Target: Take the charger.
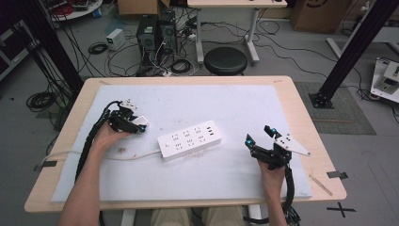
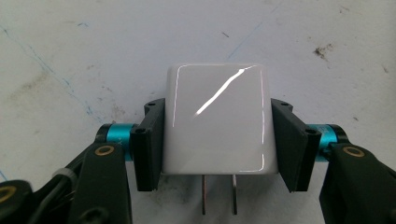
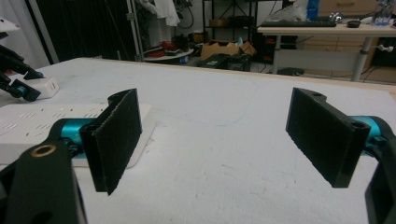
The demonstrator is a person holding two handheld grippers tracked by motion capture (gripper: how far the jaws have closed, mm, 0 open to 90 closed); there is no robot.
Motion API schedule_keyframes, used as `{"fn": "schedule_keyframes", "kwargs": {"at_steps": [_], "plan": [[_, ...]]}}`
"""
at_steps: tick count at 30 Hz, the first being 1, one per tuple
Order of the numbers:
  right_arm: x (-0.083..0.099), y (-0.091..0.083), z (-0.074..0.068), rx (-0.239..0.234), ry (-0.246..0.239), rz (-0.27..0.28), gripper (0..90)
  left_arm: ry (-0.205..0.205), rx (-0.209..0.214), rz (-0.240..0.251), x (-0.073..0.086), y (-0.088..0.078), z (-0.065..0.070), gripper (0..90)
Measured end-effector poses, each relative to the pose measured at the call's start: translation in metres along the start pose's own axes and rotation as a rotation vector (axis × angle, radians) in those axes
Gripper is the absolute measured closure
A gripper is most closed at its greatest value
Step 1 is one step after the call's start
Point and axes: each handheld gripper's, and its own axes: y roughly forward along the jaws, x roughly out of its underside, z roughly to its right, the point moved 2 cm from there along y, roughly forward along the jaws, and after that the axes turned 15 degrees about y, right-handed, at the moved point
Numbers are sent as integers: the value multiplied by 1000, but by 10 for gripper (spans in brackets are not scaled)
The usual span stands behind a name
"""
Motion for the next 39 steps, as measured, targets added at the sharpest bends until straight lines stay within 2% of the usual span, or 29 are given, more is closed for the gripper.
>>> {"fn": "schedule_keyframes", "kwargs": {"at_steps": [5, 11, 16, 18, 26, 27, 31, 39], "plan": [[0, 0, 0, -1, -4, 0, 187, -19, -16, 15, 1, -3, 3, 425], [0, 0, 0, 0, -2, -1, 186, -7, -19, 46, -4, -15, 6, 425], [0, 1, 1, 3, -5, 2, 186, 5, -32, 50, -8, -22, 9, 425], [0, 1, 1, 3, -4, 0, 187, 16, -39, 59, -14, -31, 17, 425], [0, 2, 1, 17, 12, -8, 187, 27, -51, 78, -22, -49, 30, 425], [0, 2, 1, 19, 13, -12, 187, 38, -58, 81, -24, -56, 34, 425], [0, 2, 1, 18, 7, -14, 187, 51, -82, 98, -26, -65, 40, 425], [0, 2, 1, 15, 3, -8, 186, 76, -89, 110, -30, -72, 47, 424]]}}
